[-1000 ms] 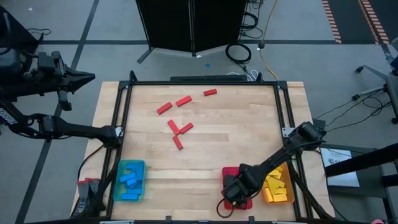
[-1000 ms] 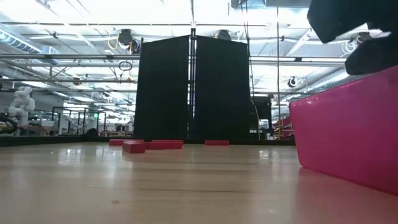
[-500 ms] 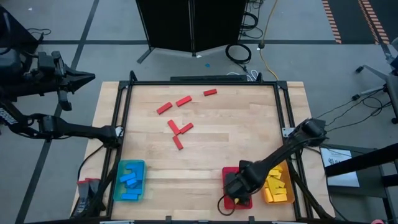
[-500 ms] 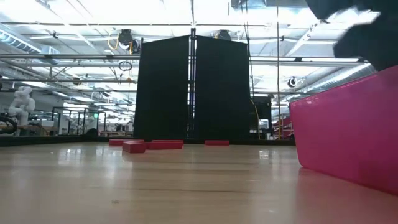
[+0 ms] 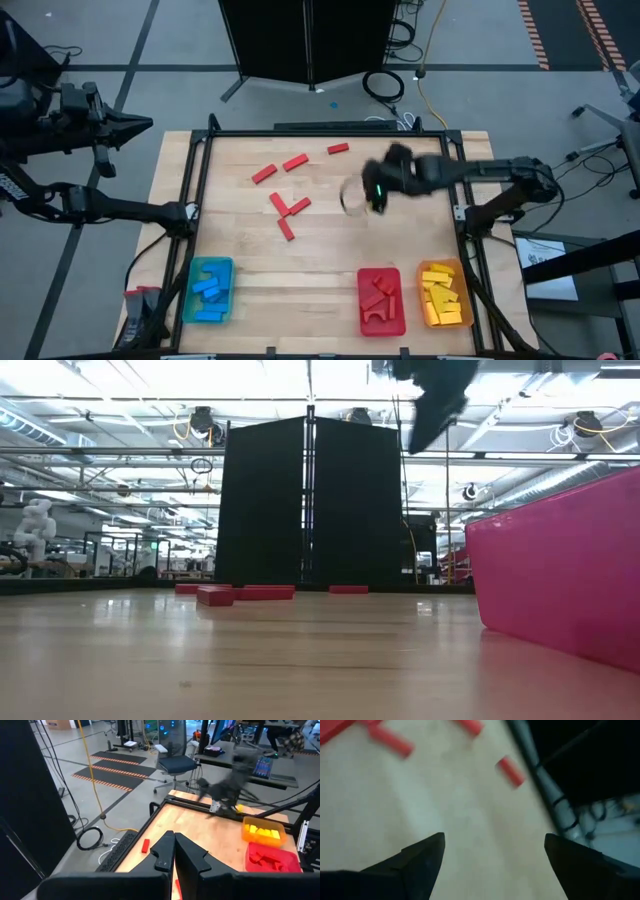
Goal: Sort blocks
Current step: Put the red block into the red bin
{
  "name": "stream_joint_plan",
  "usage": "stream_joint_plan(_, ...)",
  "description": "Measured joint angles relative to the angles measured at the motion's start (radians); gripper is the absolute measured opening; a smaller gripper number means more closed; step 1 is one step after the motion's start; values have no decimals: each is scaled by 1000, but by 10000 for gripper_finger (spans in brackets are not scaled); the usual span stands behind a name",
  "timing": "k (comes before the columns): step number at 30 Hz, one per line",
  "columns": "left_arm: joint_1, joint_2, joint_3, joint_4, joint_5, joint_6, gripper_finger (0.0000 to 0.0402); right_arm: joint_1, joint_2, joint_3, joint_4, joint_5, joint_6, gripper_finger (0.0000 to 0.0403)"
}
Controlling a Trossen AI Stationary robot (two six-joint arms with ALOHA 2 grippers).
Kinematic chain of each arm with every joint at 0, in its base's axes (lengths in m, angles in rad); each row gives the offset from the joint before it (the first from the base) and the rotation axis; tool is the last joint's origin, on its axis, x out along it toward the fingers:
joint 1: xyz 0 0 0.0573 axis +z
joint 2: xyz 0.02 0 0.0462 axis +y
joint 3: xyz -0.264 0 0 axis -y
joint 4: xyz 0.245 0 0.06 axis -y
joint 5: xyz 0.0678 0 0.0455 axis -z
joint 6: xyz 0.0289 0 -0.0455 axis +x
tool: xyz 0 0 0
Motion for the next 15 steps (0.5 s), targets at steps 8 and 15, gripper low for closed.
stream_joint_plan(8,0,0,0,0,-28,-29,16,-400,79,0,469,-204,-535,338)
stream_joint_plan(15,0,0,0,0,-58,-78,16,-563,294,52,634,-337,-317,338)
